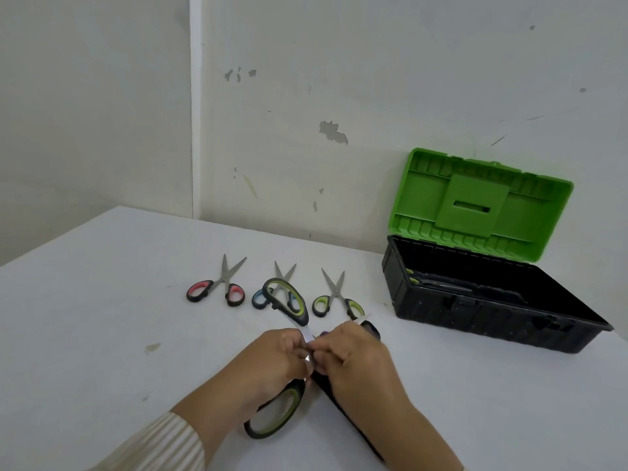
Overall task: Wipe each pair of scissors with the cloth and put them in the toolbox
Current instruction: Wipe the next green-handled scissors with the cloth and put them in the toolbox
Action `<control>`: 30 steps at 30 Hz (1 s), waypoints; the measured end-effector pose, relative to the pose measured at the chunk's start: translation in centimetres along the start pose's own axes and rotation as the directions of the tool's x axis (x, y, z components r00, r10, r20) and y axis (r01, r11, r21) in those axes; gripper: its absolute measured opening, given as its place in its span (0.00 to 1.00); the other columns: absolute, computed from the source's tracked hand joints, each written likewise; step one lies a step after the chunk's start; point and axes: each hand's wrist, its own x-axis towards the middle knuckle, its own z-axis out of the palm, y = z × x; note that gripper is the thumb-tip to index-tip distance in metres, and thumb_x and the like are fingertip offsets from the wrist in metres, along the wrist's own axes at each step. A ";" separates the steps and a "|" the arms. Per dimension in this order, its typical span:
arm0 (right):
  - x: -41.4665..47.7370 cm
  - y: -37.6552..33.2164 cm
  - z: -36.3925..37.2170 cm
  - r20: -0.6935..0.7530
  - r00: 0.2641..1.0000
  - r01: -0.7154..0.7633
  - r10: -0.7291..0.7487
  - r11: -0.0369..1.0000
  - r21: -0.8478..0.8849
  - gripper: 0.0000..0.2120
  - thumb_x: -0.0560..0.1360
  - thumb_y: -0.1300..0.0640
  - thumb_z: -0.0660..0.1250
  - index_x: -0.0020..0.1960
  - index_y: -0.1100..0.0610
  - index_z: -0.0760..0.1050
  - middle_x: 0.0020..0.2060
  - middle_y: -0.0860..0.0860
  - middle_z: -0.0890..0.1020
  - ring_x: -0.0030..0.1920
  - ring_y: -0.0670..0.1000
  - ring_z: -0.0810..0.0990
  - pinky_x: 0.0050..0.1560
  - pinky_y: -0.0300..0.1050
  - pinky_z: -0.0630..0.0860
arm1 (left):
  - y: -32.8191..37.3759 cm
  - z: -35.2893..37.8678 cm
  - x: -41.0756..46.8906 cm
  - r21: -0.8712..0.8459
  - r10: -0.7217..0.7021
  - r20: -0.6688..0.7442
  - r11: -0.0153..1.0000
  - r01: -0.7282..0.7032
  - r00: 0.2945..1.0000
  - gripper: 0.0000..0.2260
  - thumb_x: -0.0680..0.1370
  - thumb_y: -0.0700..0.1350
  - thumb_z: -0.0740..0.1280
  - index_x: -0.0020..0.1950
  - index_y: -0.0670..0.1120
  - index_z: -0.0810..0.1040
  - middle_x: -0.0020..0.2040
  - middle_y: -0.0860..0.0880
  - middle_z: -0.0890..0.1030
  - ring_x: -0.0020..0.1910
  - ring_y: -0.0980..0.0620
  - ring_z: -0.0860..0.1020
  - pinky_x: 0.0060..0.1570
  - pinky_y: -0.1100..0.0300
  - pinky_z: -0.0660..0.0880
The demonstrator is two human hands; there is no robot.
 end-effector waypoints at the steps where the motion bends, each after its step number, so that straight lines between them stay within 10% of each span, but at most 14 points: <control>1: 0.1 0.0 0.1 0.014 1.000 -0.003 0.003 1.000 -0.028 0.11 0.74 0.58 0.61 0.47 0.57 0.82 0.40 0.51 0.78 0.42 0.49 0.77 0.46 0.39 0.73 | 0.0 -0.1 0.0 0.002 0.000 0.000 1.000 0.000 1.000 0.05 0.69 0.32 0.65 0.38 0.41 0.79 0.34 0.49 0.84 0.39 0.43 0.77 0.43 0.53 0.70; 6: 1.3 4.2 -3.1 -0.359 0.848 -0.328 0.390 0.918 0.224 0.08 0.72 0.61 0.67 0.41 0.50 0.82 0.44 0.48 0.82 0.46 0.47 0.78 0.46 0.29 0.69 | 0.6 -1.1 -0.2 0.028 -0.021 0.061 0.999 0.019 0.998 0.13 0.73 0.28 0.61 0.45 0.41 0.82 0.42 0.46 0.87 0.38 0.50 0.78 0.49 0.58 0.74; 10: 0.7 4.2 -4.9 -0.277 0.772 -0.208 0.572 0.639 0.741 0.11 0.71 0.64 0.68 0.39 0.49 0.82 0.39 0.49 0.84 0.45 0.52 0.81 0.48 0.44 0.76 | 0.6 -1.8 0.2 0.002 -0.017 0.011 1.000 0.017 1.000 0.13 0.73 0.28 0.61 0.48 0.39 0.82 0.41 0.46 0.87 0.33 0.53 0.78 0.47 0.58 0.74; 14: 0.2 0.4 -1.8 -0.182 0.977 -0.044 0.114 0.936 0.350 0.12 0.70 0.64 0.69 0.40 0.46 0.81 0.37 0.40 0.83 0.41 0.42 0.80 0.46 0.33 0.74 | 0.3 -1.4 0.3 0.006 -0.027 -0.023 1.000 0.027 0.999 0.09 0.69 0.31 0.65 0.39 0.42 0.82 0.43 0.40 0.86 0.34 0.52 0.79 0.44 0.58 0.74; 17: 0.4 0.0 0.8 -0.011 0.977 0.211 -0.211 0.977 -0.007 0.09 0.69 0.59 0.63 0.37 0.52 0.81 0.31 0.46 0.83 0.40 0.45 0.75 0.41 0.40 0.74 | 0.0 -0.9 0.5 0.060 -0.025 -0.048 0.998 0.028 0.999 0.10 0.68 0.32 0.66 0.31 0.45 0.79 0.31 0.47 0.83 0.32 0.53 0.78 0.38 0.64 0.72; 30: 0.1 -0.3 1.4 -0.090 0.991 0.102 -0.097 0.994 0.050 0.08 0.68 0.65 0.66 0.40 0.56 0.83 0.36 0.50 0.83 0.41 0.45 0.76 0.44 0.32 0.69 | -0.5 0.3 0.9 0.191 -0.018 -0.045 0.981 0.026 0.999 0.17 0.68 0.29 0.64 0.26 0.48 0.72 0.23 0.55 0.73 0.25 0.57 0.70 0.29 0.69 0.66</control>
